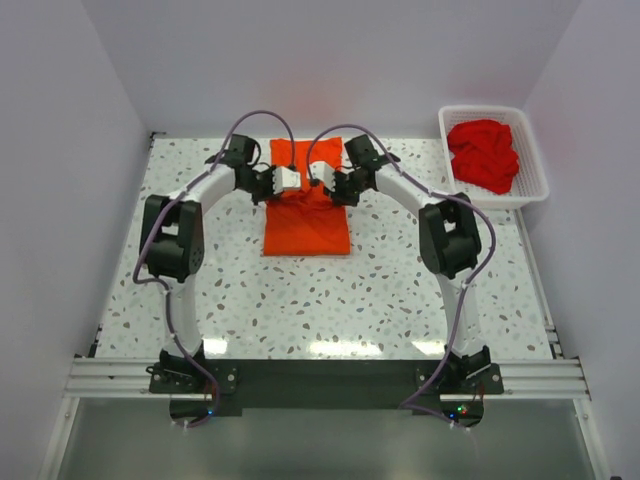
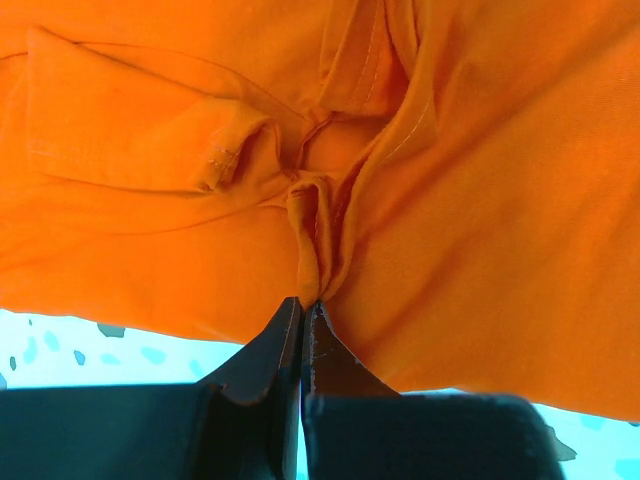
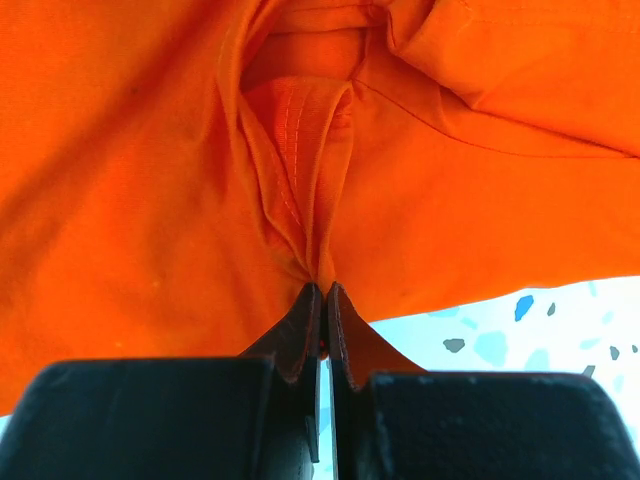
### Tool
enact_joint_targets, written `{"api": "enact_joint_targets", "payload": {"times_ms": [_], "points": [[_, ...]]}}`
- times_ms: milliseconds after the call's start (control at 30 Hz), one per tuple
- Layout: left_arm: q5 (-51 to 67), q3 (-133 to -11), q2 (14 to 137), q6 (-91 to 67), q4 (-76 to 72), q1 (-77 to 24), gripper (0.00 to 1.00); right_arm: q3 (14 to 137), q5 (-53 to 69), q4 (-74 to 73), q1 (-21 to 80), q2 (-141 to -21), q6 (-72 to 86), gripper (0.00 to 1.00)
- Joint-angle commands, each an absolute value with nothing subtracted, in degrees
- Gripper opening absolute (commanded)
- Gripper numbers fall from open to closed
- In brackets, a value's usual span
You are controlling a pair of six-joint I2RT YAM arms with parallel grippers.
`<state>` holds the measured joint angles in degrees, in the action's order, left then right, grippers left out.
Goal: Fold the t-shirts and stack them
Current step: Fold the tshirt
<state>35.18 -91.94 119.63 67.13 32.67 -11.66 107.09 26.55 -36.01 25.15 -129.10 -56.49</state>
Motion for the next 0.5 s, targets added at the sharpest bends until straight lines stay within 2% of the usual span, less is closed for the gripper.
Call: {"api": "enact_joint_targets", "payload": {"times_ms": [0,400,467], "points": [[35.16,-95.1,120.67,67.94,31.9,-10.72,0.0,110.13,27.77,-34.98,24.7,-129.55,-57.22,0.0],[33.75,-98.34,123.75,67.76,31.38,-10.37,0.0,113.73,26.28,-34.63,24.08,-132.36,-57.48,0.0],[33.4,-98.88,124.01,67.24,31.12,-10.37,0.08,113.73,25.93,-35.33,24.08,-132.28,-57.74,0.09]]}}
